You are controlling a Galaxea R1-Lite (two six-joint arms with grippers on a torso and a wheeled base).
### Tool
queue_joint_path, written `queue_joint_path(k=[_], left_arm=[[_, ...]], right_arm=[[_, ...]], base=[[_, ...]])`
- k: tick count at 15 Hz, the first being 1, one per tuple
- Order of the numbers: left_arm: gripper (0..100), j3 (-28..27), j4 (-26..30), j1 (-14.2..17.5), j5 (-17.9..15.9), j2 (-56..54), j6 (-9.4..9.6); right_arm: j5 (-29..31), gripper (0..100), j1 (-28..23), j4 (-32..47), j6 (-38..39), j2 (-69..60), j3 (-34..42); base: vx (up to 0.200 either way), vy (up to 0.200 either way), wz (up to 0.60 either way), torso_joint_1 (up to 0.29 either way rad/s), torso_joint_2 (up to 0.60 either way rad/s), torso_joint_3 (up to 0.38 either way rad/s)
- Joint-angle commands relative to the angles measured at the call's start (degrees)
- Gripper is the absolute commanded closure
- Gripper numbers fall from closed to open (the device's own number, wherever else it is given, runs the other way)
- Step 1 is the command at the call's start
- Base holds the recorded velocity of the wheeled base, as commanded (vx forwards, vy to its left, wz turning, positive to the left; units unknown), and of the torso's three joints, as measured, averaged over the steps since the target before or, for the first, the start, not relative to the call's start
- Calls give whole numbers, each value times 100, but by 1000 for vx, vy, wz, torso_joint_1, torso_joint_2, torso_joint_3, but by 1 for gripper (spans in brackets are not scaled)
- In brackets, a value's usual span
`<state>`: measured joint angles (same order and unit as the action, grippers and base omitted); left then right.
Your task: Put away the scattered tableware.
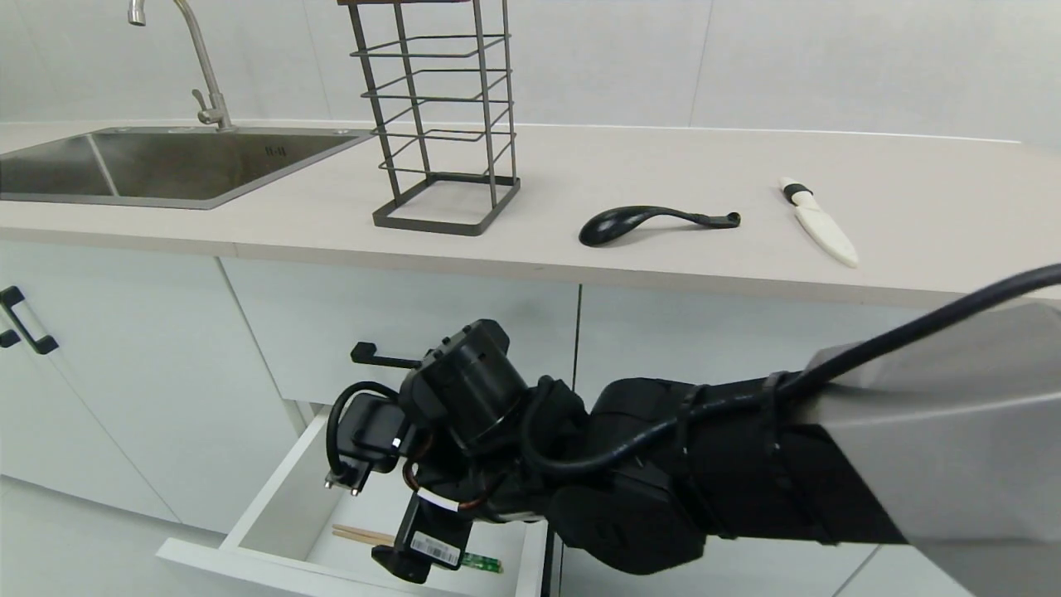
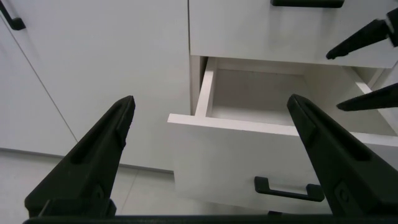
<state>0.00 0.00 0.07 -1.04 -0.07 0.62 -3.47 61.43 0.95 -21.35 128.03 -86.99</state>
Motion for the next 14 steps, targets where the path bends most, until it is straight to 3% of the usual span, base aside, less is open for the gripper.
queue_joint_path(k=[1,3,9,14], left_arm=[[0,0,0,1,-2,7,-1],[0,0,0,1,-2,7,-1],[0,0,0,1,-2,7,-1],[0,0,0,1,-2,7,-1]], right_arm=[[-101,0,71,-411,8,-700,736],[-110,0,45,-851,139,-1350,1712],[-92,0,-166,-1457,438,-2704,3602],[-101,0,-606,-1747,684,-3688,4595]], base=[[0,0,0,0,0,0],[0,0,0,0,0,0],[0,0,0,0,0,0],[0,0,0,0,0,0]])
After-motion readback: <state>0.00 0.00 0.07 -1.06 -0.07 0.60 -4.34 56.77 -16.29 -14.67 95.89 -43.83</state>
